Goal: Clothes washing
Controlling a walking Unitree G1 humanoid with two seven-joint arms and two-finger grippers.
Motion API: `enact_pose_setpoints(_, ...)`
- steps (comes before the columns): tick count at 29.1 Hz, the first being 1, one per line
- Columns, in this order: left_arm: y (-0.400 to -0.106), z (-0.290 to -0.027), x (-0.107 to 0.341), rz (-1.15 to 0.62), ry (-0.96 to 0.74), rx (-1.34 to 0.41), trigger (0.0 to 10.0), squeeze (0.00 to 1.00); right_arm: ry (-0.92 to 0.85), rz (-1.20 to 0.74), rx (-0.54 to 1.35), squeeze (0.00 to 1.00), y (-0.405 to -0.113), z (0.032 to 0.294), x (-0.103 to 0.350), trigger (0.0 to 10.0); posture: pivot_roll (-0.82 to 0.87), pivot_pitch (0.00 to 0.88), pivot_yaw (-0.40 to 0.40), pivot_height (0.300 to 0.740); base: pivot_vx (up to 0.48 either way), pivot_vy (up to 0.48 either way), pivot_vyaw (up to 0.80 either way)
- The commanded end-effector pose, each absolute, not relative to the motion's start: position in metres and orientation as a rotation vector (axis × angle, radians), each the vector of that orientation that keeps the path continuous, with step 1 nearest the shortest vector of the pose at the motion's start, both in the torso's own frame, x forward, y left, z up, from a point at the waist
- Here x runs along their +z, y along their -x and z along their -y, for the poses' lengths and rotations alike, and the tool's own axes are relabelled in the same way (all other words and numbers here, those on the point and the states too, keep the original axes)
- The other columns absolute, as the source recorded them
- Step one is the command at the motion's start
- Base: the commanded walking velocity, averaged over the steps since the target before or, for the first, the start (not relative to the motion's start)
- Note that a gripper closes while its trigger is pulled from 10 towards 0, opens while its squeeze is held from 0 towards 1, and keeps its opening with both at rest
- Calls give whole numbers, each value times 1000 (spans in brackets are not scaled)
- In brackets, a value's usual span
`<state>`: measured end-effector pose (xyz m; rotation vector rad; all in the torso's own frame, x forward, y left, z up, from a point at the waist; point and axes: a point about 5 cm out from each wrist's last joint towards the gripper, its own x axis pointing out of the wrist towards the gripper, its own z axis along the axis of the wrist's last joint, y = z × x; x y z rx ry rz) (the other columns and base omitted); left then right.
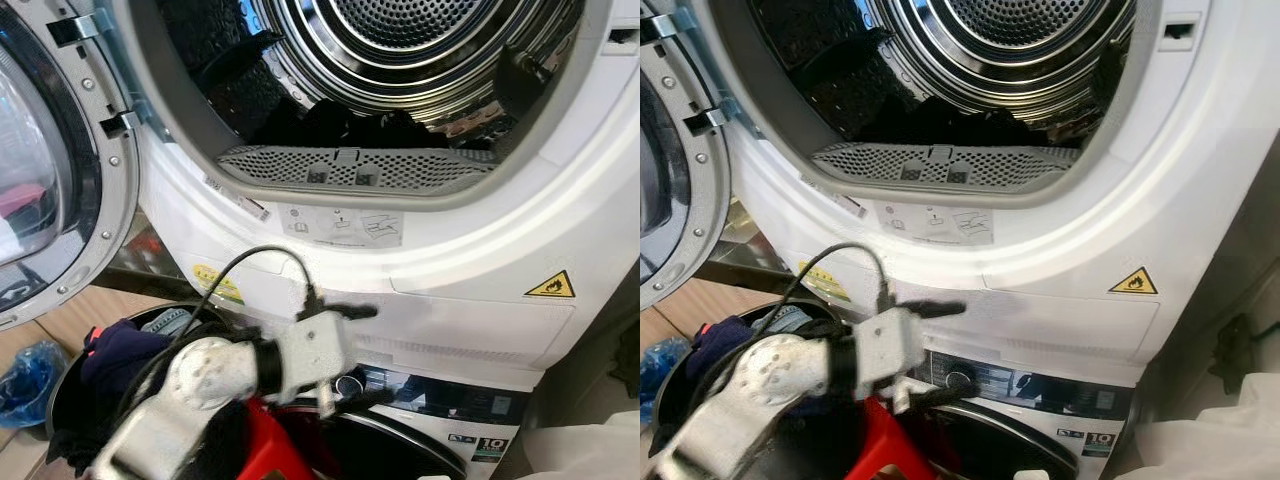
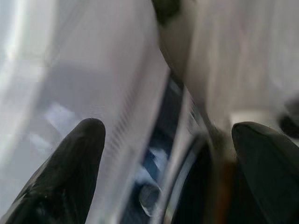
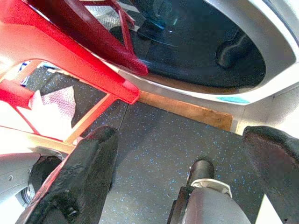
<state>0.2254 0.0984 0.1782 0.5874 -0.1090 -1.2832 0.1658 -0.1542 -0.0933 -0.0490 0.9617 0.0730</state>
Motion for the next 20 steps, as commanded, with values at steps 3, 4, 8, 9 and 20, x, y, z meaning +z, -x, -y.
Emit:
enact_pose_setpoints(3,-216,-120,183,84,-615,-1298,10000,0,42,-973,94,0,-163,146,-95,10000,31,0,162,740,0,0,0)
enact_pose_setpoints(4,-215,-124,183,75,-617,-1283,10000,0,42,-973,94,0,-163,147,-95,10000,32,0,163,740,0,0,0)
enact_pose_setpoints(8,-210,-134,177,25,-645,-1242,10000,0,43,-975,98,0,-162,146,-95,10000,36,1,162,740,0,0,0)
enact_pose_setpoints(9,-210,-138,173,11,-675,-1232,10000,0,43,-976,98,0,-162,146,-95,10000,38,4,161,740,0,0,0)
enact_pose_setpoints(20,-222,-189,152,-114,-830,-1020,10000,0,44,-981,101,0,-160,146,-96,10000,51,27,157,740,0,0,0)
